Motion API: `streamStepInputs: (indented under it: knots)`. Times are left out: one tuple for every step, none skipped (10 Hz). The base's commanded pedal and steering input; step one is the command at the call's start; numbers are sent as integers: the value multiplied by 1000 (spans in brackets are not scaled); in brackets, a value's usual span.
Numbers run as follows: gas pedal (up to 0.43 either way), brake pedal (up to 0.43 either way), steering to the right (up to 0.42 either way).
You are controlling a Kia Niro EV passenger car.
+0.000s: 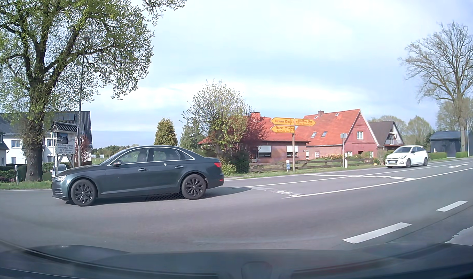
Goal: Follow the waypoints while adhering to traffic rules and regulations
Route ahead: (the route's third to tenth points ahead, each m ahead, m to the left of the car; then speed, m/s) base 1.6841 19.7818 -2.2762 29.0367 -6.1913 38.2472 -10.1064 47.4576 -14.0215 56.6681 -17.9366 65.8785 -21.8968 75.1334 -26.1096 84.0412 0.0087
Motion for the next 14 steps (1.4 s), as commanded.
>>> streamStepInputs:
  knots:
    - [0, 201, -452]
    - [0, 201, -452]
    - [0, 201, -452]
    - [0, 195, -452]
    - [0, 201, -452]
    - [0, 201, -452]
    - [0, 201, -452]
    - [0, 201, -452]
    - [0, 201, -452]
    - [0, 195, -452]
    - [0, 195, -452]
    - [0, 201, -452]
    - [0, 201, -452]
    - [0, 195, -452]
